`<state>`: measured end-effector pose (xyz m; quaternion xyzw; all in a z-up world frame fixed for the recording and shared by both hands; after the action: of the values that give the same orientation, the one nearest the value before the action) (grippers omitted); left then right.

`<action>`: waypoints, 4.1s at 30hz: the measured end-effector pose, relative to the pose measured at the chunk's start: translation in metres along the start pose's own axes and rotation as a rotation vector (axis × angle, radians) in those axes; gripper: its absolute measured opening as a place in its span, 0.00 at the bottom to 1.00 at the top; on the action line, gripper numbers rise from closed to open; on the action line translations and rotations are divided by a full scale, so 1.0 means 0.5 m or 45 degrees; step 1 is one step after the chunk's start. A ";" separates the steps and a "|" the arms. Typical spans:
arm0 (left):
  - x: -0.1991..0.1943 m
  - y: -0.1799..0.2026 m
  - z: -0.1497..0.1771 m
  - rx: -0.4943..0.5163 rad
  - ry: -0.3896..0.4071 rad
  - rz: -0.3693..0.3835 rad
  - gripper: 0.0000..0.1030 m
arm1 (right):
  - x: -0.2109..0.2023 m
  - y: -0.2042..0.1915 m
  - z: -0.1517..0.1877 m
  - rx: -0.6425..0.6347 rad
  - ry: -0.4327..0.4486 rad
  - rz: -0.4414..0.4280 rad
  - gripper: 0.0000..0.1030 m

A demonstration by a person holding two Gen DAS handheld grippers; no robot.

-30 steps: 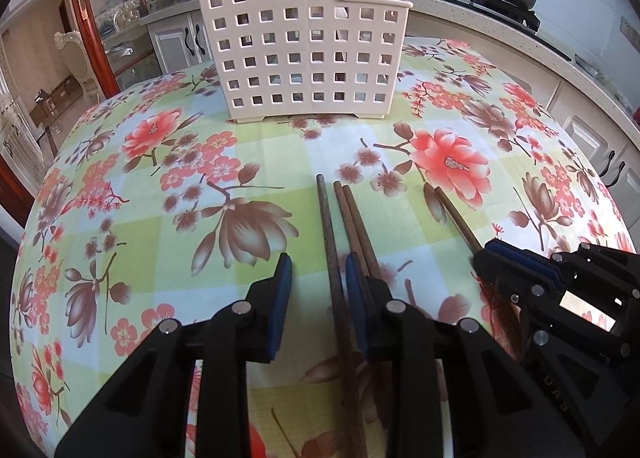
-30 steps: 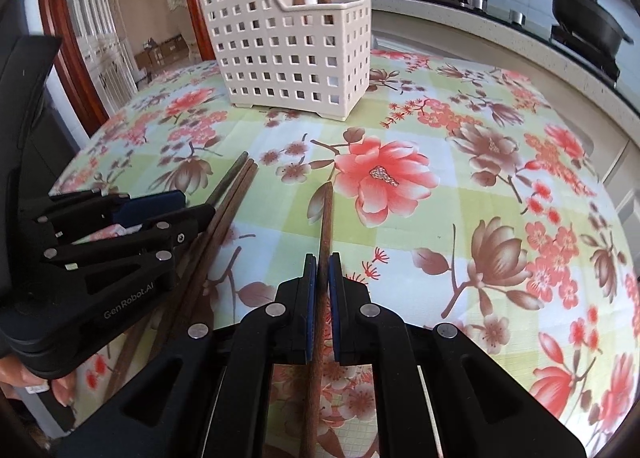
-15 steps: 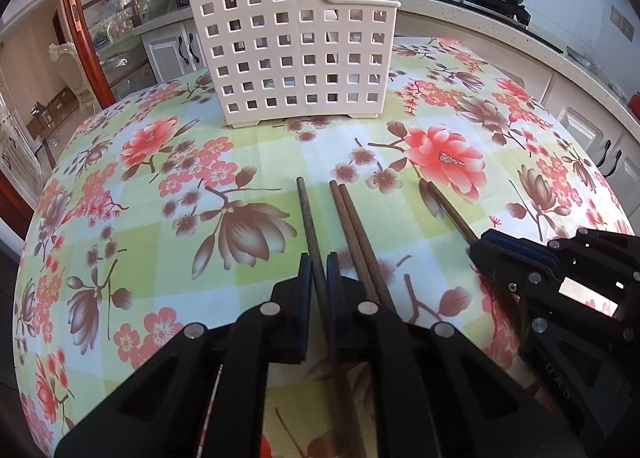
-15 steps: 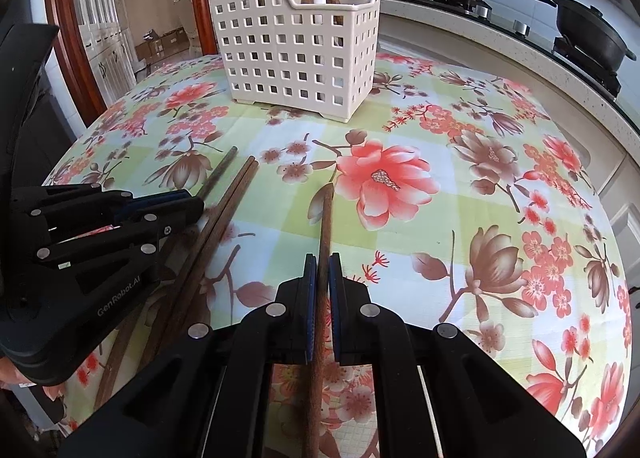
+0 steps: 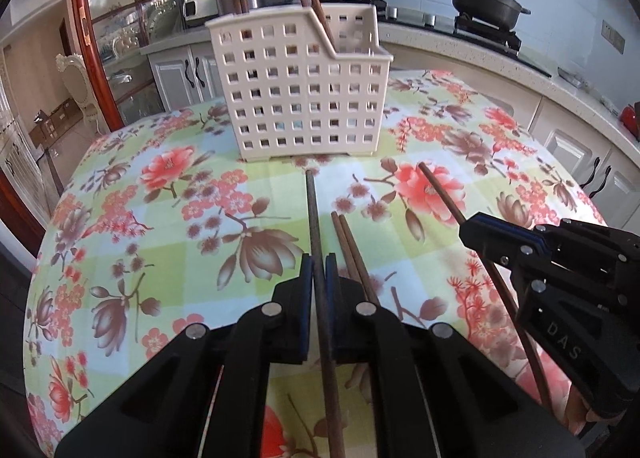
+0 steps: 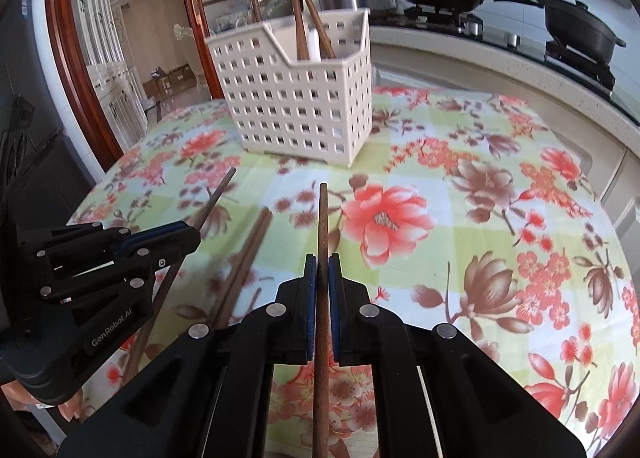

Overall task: Organize utensils
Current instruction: 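Lift both held chopsticks upright toward the white caddy, then hold both chopsticks upright above the caddy and lower them toward it, then lower the held chopsticks into the white caddy with both tools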

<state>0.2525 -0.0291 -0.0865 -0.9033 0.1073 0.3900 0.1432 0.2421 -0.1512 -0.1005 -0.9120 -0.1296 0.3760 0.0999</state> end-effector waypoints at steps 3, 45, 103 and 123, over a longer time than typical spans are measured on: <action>-0.030 -0.005 -0.008 -0.004 0.041 -0.013 0.06 | -0.029 -0.010 -0.017 -0.006 0.062 -0.025 0.06; -0.293 -0.041 -0.027 -0.029 0.402 -0.182 0.06 | -0.178 -0.057 -0.054 -0.123 0.347 -0.123 0.06; -0.310 -0.066 -0.011 -0.062 0.380 -0.148 0.06 | -0.248 -0.064 -0.023 -0.223 0.605 -0.255 0.06; -0.323 -0.065 -0.023 -0.060 0.407 -0.130 0.06 | -0.276 -0.066 -0.042 -0.238 0.675 -0.298 0.06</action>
<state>0.1616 0.0109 0.0453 -0.9612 0.0734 0.2360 0.1227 0.1571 -0.1646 0.0145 -0.9625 -0.2373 0.0971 0.0887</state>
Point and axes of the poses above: each gripper's, at about its wrist camera, not at the fingertips, and x roughly the way its jaws point, y to its right, z to its underside, the point moved 2 cm from there along x, roughly the way its jaws point, and after that the axes turned 13 degrees about x, right-handed, at the moved point
